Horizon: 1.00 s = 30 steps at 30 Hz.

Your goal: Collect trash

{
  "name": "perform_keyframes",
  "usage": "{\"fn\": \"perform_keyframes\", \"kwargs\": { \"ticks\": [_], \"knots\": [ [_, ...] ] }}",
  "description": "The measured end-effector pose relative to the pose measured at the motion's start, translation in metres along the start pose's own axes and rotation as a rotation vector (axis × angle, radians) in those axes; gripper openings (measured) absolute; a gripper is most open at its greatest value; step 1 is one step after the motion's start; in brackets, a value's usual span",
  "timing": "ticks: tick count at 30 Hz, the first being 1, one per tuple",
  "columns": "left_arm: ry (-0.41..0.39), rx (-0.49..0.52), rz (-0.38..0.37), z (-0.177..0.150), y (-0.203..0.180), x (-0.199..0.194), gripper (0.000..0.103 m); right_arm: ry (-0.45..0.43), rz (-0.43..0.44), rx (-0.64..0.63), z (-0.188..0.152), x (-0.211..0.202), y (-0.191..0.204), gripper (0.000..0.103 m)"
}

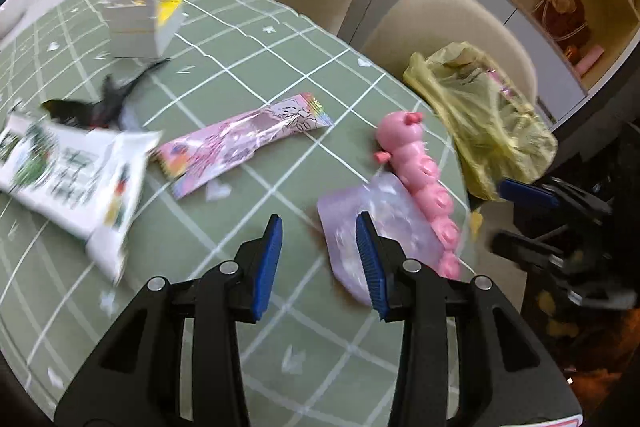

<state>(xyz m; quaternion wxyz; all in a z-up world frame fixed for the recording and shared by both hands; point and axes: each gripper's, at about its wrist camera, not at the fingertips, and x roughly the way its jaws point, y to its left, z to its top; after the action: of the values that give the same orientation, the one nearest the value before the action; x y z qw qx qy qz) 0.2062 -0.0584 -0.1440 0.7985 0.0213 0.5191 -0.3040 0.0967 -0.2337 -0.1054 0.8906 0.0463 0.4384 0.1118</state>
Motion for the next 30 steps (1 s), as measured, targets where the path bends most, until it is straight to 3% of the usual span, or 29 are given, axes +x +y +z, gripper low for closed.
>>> {"fn": "perform_keyframes", "kwargs": {
  "ticks": [1, 5, 7, 12, 15, 21, 26, 30],
  "knots": [
    [-0.004, 0.008, 0.010, 0.003, 0.000, 0.003, 0.036, -0.007, -0.002, 0.005, 0.000, -0.003, -0.002, 0.057],
    [0.004, -0.007, -0.020, 0.008, -0.010, 0.000, 0.004, -0.038, -0.009, 0.015, 0.000, -0.013, -0.007, 0.057],
    [-0.009, -0.014, -0.007, 0.005, -0.012, -0.008, 0.001, -0.044, -0.002, 0.012, 0.005, -0.012, -0.007, 0.057],
    [-0.055, -0.102, 0.033, -0.020, 0.009, -0.052, 0.001, -0.047, 0.040, -0.097, 0.039, 0.010, 0.013, 0.057],
    [-0.076, -0.168, 0.123, -0.041, 0.041, -0.078, 0.001, -0.019, 0.094, -0.171, 0.064, 0.037, 0.032, 0.057],
    [-0.108, -0.380, 0.199, -0.071, 0.103, -0.104, 0.001, 0.127, 0.177, -0.408, 0.107, 0.110, 0.081, 0.057],
    [-0.147, -0.416, 0.239, -0.073, 0.113, -0.116, 0.001, 0.220, 0.188, -0.396, 0.121, 0.156, 0.082, 0.057],
    [-0.154, -0.390, 0.253, -0.065, 0.105, -0.116, 0.001, 0.222, 0.197, -0.357, 0.114, 0.155, 0.076, 0.057]
  ]
}}
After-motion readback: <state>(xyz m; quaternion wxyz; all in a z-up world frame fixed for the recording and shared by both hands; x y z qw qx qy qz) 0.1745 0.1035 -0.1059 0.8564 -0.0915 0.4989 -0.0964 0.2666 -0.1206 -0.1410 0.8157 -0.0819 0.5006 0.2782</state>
